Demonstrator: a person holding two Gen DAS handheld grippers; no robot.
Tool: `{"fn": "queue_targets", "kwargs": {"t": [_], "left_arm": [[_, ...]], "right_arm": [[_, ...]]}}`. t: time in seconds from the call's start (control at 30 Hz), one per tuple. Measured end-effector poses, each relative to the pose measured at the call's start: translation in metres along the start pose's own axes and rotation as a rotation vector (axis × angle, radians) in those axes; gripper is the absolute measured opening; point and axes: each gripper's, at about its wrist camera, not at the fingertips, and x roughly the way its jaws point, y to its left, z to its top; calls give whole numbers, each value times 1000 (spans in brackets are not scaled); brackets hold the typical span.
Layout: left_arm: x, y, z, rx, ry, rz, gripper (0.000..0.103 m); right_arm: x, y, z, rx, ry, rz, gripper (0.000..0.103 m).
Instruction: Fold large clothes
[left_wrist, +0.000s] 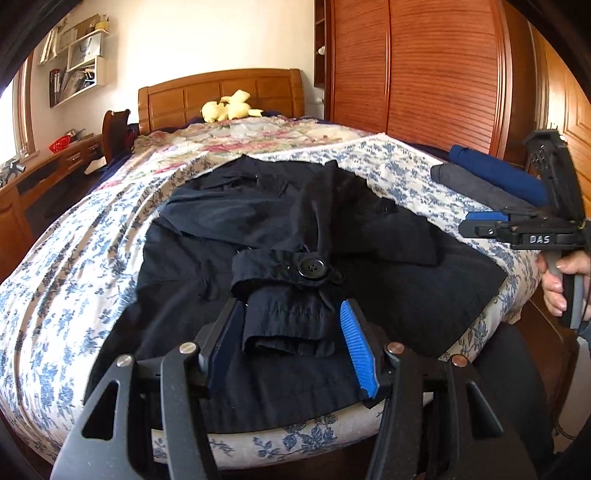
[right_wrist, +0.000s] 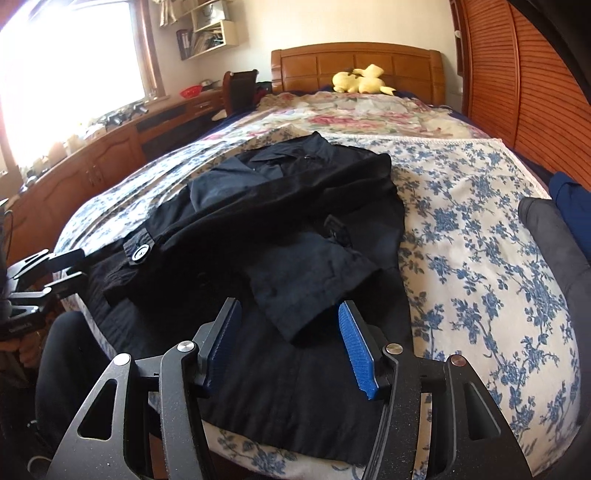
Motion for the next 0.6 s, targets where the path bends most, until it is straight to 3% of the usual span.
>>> {"fn": "queue_targets", "kwargs": {"t": [0.23,0.6], "left_arm": [[16,-23,-11,69,62,12,54],[43,-25,-28,102,131,11,54]], "right_arm": [[-7,-3,-7,10,-16,21,58],[4,-4,-19,25,-1,21,61]]}}
